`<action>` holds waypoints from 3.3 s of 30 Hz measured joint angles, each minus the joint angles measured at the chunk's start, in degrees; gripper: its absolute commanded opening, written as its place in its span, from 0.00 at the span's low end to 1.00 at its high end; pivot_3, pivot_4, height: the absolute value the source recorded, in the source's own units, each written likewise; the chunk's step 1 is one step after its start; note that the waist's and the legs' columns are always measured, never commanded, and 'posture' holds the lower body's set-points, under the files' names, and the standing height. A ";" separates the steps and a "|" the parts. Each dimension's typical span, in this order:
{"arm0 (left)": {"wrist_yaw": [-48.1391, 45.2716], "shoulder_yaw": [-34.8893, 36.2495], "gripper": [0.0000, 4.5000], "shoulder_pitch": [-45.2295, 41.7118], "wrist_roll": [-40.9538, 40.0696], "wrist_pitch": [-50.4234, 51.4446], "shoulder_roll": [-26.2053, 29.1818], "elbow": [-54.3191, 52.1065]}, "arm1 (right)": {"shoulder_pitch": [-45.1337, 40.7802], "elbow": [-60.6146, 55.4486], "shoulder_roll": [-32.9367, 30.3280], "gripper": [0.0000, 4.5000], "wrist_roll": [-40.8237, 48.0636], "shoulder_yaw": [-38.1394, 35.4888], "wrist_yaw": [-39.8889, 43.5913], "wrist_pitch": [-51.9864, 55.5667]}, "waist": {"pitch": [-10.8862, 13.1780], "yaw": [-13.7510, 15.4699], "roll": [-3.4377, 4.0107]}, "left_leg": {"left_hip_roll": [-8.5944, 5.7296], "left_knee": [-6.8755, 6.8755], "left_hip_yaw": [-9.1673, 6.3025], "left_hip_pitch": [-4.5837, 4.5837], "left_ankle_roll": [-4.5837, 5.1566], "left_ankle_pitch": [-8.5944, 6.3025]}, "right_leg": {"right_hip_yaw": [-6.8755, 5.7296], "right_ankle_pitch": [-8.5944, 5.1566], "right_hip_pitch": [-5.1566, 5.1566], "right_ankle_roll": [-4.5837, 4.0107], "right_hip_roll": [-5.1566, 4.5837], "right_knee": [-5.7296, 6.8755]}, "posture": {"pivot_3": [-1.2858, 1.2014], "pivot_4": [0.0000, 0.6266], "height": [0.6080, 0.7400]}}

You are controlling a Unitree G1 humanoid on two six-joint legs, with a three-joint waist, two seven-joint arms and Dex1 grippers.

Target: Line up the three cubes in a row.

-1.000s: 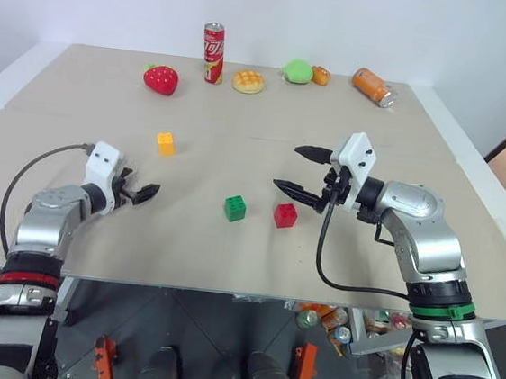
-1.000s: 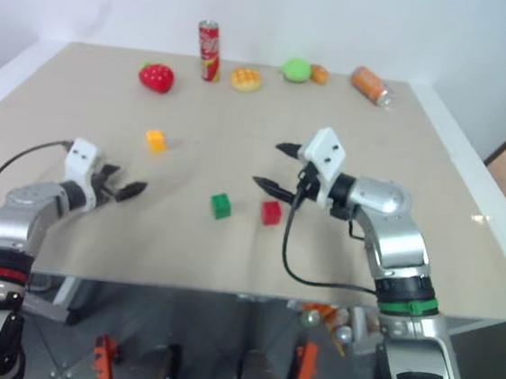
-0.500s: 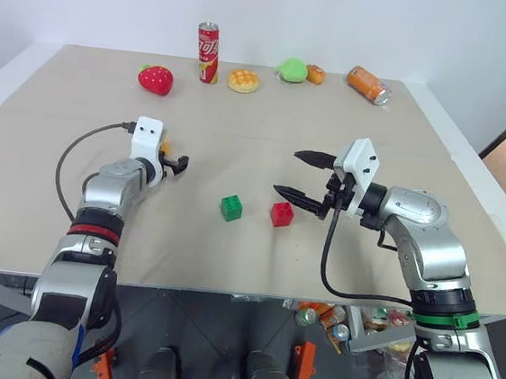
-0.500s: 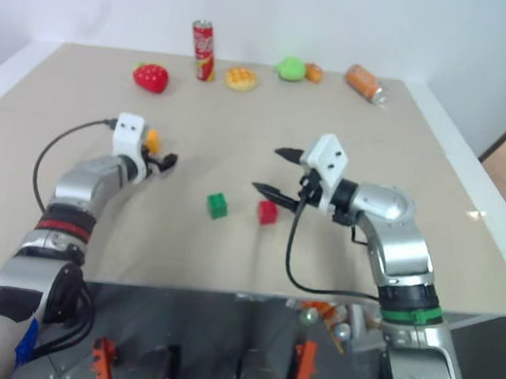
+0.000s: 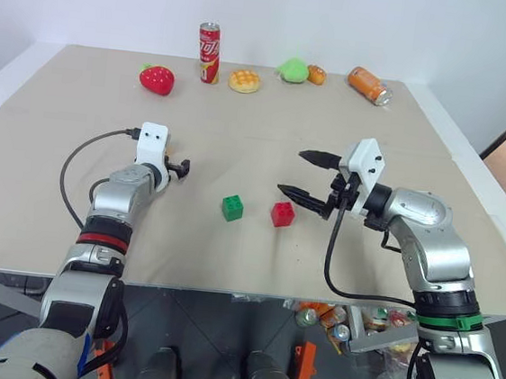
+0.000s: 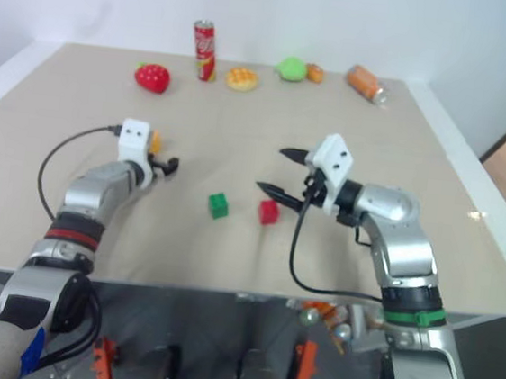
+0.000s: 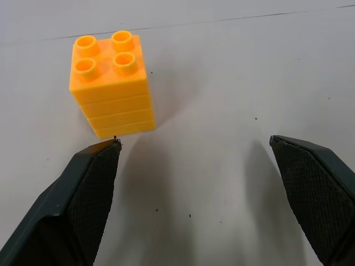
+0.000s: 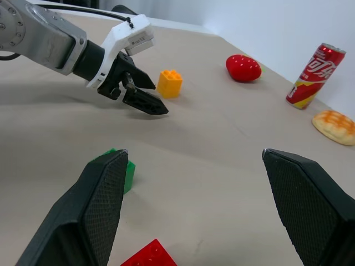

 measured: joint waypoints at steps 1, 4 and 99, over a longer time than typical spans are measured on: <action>0.68 0.07 0.99 -0.67 0.23 -0.73 0.05 1.64 | -0.02 0.08 0.04 0.90 -0.01 0.00 0.01 -0.01 | 0.00 0.02 0.00 | 0.00 0.00 0.00 0.00 -0.01 0.01 | 0.00 0.01 0.00 0.01 0.00 0.00 | 0.52 0.24 1.00; 2.06 0.55 0.99 -3.04 0.42 -2.35 0.34 5.58 | -0.08 0.38 0.10 0.90 -0.02 0.00 0.04 -0.03 | 0.00 0.04 0.00 | -0.02 0.00 0.00 -0.02 -0.06 0.03 | 0.00 0.02 0.00 0.03 -0.01 -0.01 | 0.52 0.24 1.00; -73.20 -9.20 0.28 2.71 0.61 -48.48 14.02 22.28 | 12.97 -11.16 -13.62 0.90 12.20 -9.17 9.35 9.39 | 0.01 -0.17 -0.01 | 0.07 0.04 0.03 0.01 -0.13 0.13 | 0.01 -0.07 -0.04 -0.41 0.02 0.02 | 0.52 0.24 1.00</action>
